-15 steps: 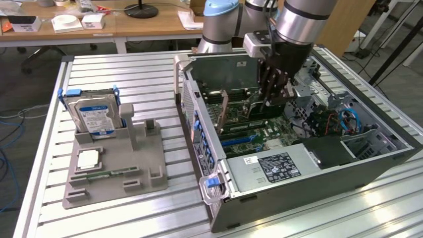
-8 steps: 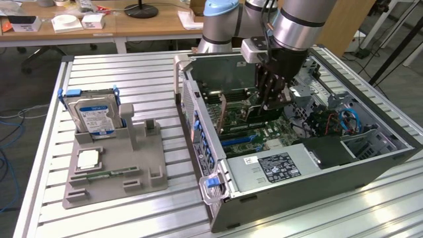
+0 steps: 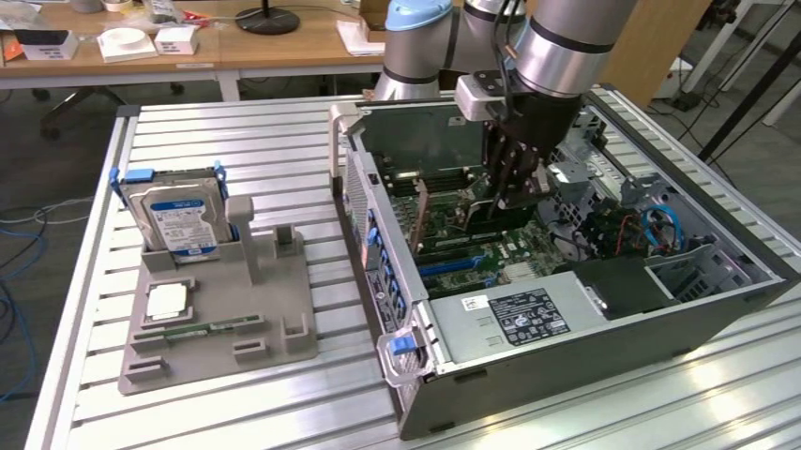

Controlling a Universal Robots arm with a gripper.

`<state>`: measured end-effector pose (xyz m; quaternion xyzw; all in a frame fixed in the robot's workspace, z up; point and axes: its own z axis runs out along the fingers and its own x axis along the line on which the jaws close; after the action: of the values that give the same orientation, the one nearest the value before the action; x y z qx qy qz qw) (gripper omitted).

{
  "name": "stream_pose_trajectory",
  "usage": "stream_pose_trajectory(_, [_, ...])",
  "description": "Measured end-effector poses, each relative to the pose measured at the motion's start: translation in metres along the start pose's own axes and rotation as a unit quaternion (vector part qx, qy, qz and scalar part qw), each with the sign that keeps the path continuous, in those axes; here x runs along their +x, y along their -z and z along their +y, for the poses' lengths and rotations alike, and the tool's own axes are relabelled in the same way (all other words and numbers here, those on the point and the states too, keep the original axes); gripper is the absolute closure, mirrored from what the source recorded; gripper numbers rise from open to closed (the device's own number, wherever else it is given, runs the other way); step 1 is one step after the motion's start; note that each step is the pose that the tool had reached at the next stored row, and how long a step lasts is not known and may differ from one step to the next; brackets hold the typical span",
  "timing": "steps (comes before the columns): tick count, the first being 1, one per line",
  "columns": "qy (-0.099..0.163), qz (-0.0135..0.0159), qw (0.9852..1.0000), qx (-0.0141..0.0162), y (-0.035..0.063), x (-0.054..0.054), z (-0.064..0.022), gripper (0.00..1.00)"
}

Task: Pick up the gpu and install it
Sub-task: 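Insert the gpu into the slot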

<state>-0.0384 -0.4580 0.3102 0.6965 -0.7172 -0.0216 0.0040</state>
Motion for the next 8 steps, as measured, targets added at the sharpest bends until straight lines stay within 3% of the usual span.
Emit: stream_pose_trajectory(8, [0.000, -0.0001, 1.0000, 0.0001, -0.0006, 0.0000, -0.0001, 0.74])
